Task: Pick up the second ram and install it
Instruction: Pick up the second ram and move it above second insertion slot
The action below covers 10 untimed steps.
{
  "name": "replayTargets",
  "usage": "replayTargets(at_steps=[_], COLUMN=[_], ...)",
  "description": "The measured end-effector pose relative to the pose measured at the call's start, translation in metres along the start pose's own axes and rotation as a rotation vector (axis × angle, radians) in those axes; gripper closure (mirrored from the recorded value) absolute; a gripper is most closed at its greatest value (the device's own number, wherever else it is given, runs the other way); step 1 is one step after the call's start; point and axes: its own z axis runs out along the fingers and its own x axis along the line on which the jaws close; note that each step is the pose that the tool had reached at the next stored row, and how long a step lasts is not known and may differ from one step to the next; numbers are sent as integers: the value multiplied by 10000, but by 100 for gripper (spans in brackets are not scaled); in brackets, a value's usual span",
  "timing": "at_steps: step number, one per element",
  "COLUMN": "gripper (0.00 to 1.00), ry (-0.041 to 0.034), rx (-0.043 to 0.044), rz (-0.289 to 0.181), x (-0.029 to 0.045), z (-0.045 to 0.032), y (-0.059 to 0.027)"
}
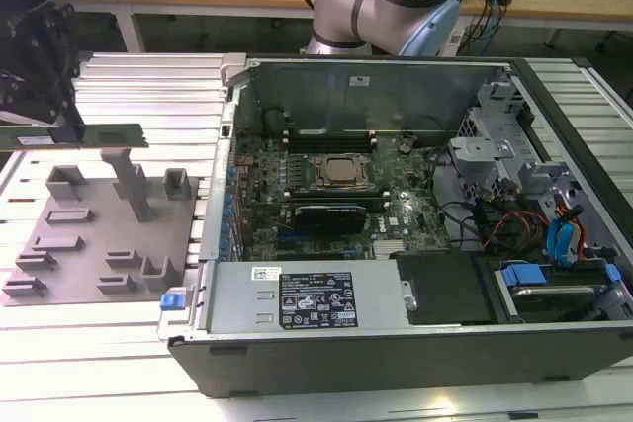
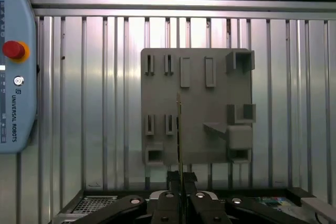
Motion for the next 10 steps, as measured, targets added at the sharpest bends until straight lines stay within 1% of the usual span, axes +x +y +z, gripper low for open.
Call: replayTargets(at_steps=[1, 2, 4, 8, 10], gripper=[89, 89, 89, 89, 89], ry=[1, 0, 0, 0, 0], rx=[0, 1, 1, 0, 0], rz=[0, 0, -1, 0, -1], x=[0, 0, 0, -1, -1], z=[-2, -2, -5, -10, -13], y=[-51, -72, -148, -267, -357])
